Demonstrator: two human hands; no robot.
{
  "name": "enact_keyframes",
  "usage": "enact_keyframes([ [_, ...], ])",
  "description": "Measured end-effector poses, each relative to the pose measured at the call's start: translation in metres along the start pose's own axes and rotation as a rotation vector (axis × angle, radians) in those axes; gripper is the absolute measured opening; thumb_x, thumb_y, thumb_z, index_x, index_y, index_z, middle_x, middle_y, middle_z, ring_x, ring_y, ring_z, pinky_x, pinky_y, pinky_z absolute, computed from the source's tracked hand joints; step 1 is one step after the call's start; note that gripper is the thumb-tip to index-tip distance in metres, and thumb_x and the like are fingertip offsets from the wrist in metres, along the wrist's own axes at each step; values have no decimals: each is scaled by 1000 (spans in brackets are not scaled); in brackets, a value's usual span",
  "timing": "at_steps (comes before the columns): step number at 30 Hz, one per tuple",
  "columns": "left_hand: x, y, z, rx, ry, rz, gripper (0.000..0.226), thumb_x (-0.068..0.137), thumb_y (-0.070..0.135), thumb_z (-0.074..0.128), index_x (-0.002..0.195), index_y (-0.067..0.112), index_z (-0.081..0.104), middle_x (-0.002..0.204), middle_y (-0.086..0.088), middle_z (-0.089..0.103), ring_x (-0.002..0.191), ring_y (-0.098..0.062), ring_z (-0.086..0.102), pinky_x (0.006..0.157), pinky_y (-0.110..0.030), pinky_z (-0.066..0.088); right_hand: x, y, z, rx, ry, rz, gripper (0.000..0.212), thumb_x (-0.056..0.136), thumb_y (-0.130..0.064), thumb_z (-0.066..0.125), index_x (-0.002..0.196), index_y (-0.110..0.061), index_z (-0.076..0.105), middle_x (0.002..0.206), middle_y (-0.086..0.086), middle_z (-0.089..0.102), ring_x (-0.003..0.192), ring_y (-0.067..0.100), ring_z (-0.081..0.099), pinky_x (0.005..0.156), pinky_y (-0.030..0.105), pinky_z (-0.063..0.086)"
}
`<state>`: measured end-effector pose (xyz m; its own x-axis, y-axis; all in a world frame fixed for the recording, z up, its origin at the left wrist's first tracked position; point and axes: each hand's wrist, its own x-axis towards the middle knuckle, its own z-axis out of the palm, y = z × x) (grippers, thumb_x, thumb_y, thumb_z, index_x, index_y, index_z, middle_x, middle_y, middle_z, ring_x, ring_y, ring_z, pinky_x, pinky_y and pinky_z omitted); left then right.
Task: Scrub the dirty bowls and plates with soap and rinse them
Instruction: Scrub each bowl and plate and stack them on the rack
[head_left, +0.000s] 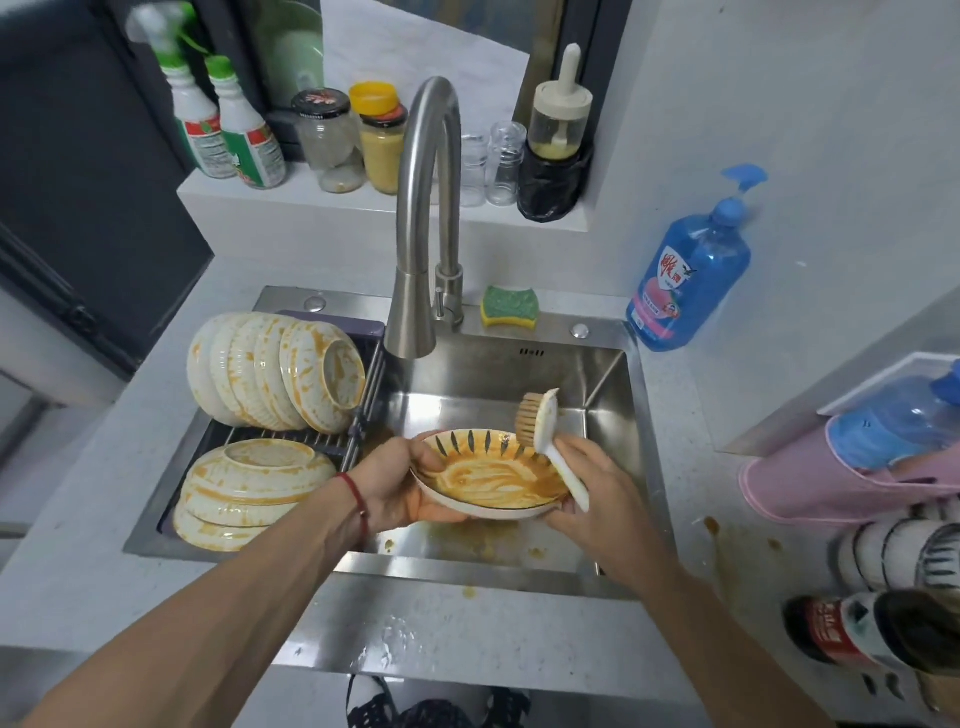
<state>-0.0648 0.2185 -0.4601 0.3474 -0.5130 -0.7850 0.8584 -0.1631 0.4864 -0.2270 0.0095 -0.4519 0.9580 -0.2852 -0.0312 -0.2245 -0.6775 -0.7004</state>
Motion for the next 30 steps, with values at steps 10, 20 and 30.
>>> enact_keyframes([
  [10,14,2,43,-7,146,257,54,85,70,60,107,22,70,105,-8,67,101,-24,62,81,-37,55,20,14,-16,488,117,230,55,80,-24,87,127,-34,62,100,-9,72,87,5,68,67,17,55],
  [20,26,-6,59,421,423,494,57,58,14,101,108,12,75,104,-3,79,104,-28,73,85,-44,64,46,26,-18,304,39,331,50,104,-37,55,151,-24,43,125,-2,65,119,27,62,88,39,55],
  [30,26,0,87,995,805,629,43,67,32,94,107,25,78,96,0,78,91,-22,72,85,-39,61,43,-27,-33,-197,-158,122,87,104,-6,42,158,-50,-11,83,5,52,73,26,59,62,39,37],
])
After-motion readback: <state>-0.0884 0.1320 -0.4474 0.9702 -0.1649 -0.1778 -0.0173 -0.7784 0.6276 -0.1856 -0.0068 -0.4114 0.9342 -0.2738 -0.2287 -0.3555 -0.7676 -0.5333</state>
